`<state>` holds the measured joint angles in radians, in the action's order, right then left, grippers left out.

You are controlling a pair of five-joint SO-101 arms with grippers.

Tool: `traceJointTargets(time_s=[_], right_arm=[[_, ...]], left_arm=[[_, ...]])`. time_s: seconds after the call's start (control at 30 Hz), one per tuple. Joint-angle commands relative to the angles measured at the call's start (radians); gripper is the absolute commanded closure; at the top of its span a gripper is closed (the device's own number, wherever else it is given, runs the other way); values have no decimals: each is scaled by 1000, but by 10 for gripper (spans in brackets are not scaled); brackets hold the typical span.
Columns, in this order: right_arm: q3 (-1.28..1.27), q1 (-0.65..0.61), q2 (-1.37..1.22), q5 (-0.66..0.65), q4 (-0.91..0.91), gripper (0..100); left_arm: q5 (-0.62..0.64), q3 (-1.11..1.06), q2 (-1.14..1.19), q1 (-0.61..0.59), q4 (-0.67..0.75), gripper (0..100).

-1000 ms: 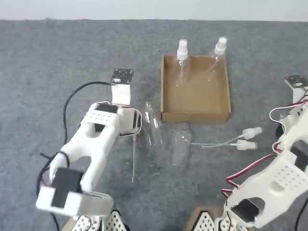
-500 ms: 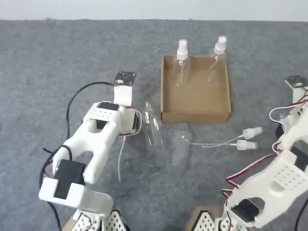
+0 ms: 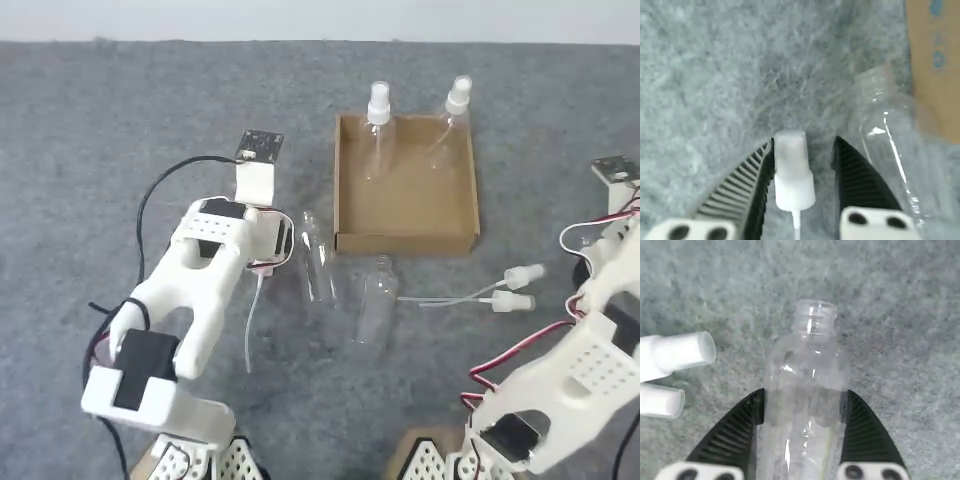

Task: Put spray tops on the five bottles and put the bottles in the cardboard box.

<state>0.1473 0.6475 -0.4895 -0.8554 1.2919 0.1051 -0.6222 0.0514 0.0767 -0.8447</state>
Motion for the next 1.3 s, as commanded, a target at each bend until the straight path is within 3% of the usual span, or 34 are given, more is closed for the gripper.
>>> traceJointTargets(time_s=[0.0,0.17,0.3,0.63,0.9,1.03,1.27], right_arm=[[40,-10,-7,5,-12,891],[40,-5,-7,5,-12,891],[40,-4,-5,5,-12,891],[41,-13,2,-37,2,889],[41,-39,4,-32,5,672],[68,-79,21,-20,22,687],[276,-105,61,121,139,723]], left_arm=[[-28,65,35,-2,-21,843],[-29,139,115,-3,-98,863],[-32,140,69,2,-103,992],[-29,-1,-373,-2,-155,990],[-29,-222,-727,-2,-149,988],[-31,-285,-821,-2,-117,988],[-31,-366,-861,-2,-64,988]])
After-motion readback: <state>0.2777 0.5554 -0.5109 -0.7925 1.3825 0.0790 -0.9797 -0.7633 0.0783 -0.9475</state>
